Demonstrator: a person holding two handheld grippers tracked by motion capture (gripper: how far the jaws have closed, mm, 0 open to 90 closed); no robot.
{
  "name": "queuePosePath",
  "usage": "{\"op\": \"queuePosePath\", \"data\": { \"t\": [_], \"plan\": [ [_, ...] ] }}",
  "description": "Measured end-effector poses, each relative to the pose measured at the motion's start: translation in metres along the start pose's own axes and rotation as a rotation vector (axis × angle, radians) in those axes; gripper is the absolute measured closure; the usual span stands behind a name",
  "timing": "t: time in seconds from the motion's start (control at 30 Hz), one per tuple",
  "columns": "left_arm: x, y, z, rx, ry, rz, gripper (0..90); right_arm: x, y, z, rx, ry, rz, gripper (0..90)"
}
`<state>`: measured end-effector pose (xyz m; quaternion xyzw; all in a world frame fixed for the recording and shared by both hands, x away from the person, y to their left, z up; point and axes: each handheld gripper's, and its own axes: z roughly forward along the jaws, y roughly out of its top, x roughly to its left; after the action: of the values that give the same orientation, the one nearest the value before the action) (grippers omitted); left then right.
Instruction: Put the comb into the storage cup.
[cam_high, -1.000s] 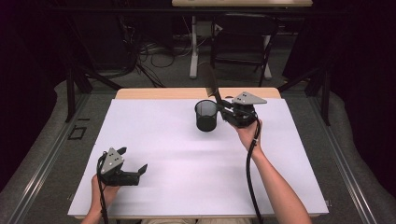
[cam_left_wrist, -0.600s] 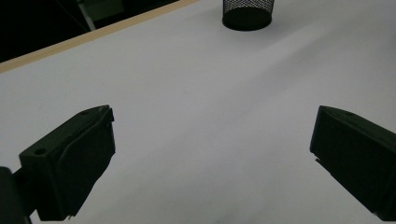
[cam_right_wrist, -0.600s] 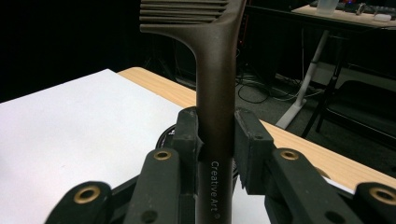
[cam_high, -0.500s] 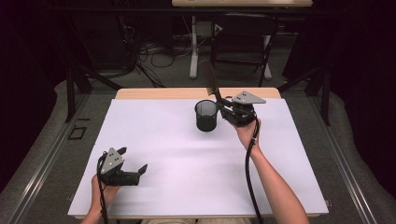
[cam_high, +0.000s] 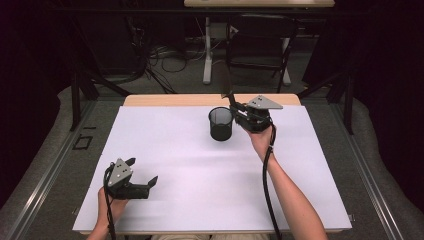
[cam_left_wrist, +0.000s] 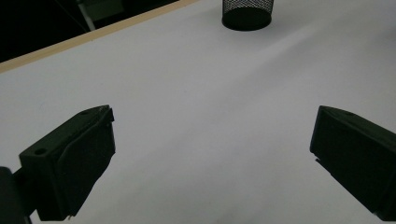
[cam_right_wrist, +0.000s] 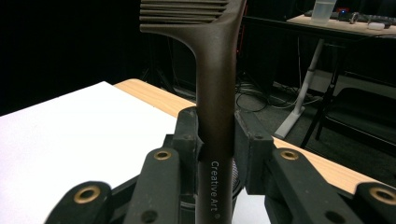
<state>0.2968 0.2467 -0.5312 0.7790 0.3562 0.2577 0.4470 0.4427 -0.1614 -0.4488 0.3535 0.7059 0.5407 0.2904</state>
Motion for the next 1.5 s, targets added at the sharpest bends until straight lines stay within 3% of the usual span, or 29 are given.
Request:
{"op": "queuePosePath", "data": {
  "t": [0.9,1.5],
  "plan": [
    [0.0,0.0,-0.001,-0.004,0.001,-0.004,0.2,0.001,0.004,0.017,-0.076,-0.019,0.019,72.9],
    [0.0,0.0,-0.001,-0.005,0.0,-0.002,0.2,-0.001,0.006,0.03,-0.086,-0.024,0.029,72.8]
  ]
}}
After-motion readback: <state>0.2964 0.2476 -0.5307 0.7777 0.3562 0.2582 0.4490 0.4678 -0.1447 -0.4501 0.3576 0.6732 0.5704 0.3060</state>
